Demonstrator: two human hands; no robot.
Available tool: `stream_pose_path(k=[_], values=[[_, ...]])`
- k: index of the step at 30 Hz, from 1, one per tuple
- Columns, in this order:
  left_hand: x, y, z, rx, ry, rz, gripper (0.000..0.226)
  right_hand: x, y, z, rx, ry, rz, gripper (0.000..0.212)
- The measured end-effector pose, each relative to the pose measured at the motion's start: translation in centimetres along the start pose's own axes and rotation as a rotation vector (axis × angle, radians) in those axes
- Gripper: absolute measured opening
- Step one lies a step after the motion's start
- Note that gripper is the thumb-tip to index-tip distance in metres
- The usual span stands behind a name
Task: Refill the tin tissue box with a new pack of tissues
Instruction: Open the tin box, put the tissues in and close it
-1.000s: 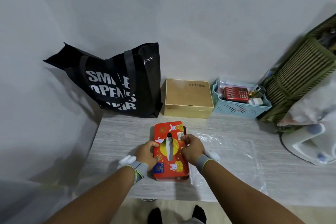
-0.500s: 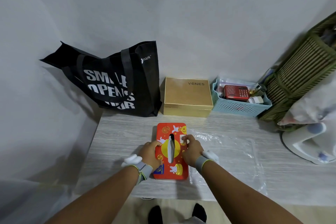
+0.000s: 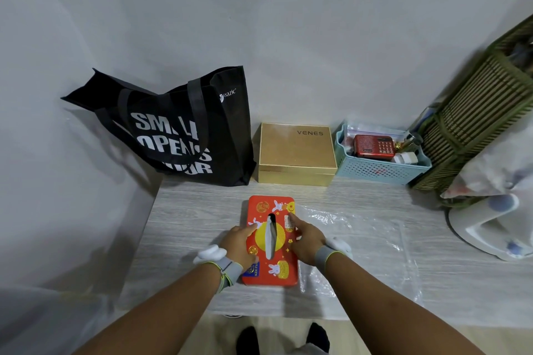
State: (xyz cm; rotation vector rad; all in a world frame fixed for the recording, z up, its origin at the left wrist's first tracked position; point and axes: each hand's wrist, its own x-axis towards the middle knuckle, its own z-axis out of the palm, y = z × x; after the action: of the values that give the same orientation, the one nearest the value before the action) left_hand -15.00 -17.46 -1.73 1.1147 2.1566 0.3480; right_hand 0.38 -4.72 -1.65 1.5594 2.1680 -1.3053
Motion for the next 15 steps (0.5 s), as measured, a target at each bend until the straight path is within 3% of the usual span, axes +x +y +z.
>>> stream_pose_path(k=[7, 15], values=[[0.3, 0.2, 0.0, 0.059, -0.013, -0.001, 0.088, 0.6, -0.3, -0.1, -0.004, -0.133, 0.087, 0.084], [0.8, 0.4, -0.3, 0.155, -0.077, 0.011, 0.090, 0.0, -0.4, -1.8, -0.071, -0.359, 0.079, 0.125]])
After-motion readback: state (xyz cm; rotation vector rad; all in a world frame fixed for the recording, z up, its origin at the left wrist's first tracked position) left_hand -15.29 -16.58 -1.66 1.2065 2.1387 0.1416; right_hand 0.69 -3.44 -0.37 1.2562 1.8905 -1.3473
